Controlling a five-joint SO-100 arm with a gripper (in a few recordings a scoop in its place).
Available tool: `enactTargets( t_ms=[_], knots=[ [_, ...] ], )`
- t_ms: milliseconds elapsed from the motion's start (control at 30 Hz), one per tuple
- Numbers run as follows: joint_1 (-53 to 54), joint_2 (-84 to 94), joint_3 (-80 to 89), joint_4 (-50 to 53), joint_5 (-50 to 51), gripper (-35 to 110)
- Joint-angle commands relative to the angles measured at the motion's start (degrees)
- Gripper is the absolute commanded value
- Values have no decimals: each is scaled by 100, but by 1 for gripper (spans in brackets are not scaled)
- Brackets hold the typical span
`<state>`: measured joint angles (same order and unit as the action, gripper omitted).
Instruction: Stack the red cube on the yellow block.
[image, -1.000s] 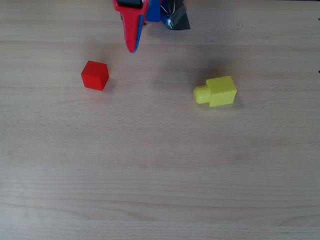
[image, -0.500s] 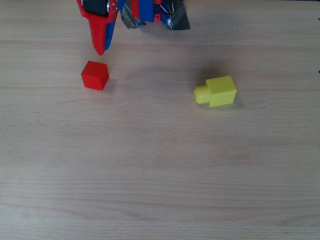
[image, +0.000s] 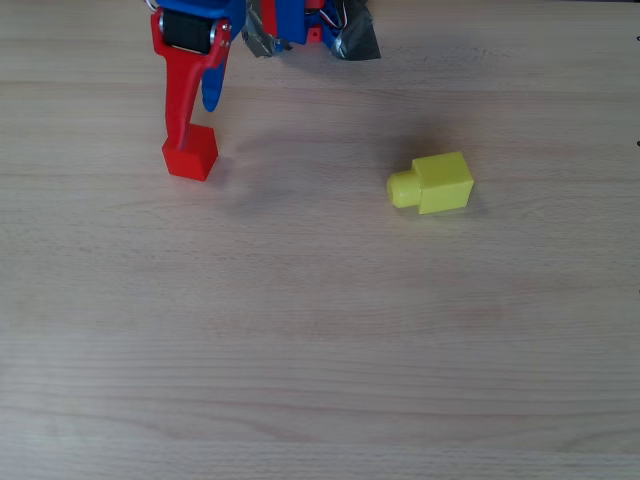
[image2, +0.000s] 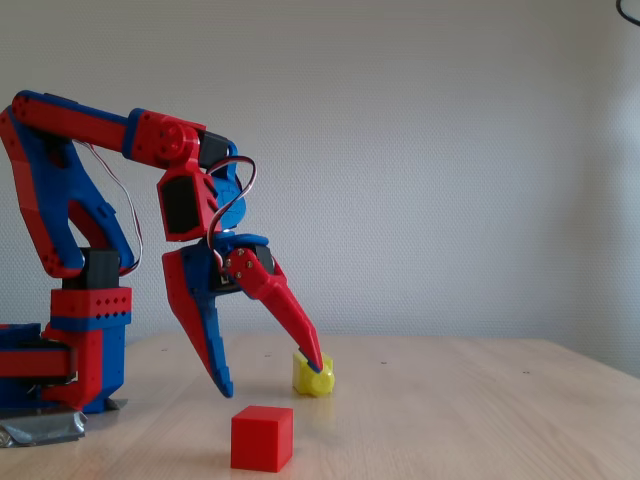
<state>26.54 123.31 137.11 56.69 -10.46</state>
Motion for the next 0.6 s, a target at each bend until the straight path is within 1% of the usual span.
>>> enactTargets(
  t_ms=[0,500,533,567],
  knots=[
    [132,-18,-97,-185,-114,34],
    [510,-492,360,-932,-229,30],
    [527,-501,431,-984,-229,29],
    [536,-519,510,-1063,-229,25]
  ],
)
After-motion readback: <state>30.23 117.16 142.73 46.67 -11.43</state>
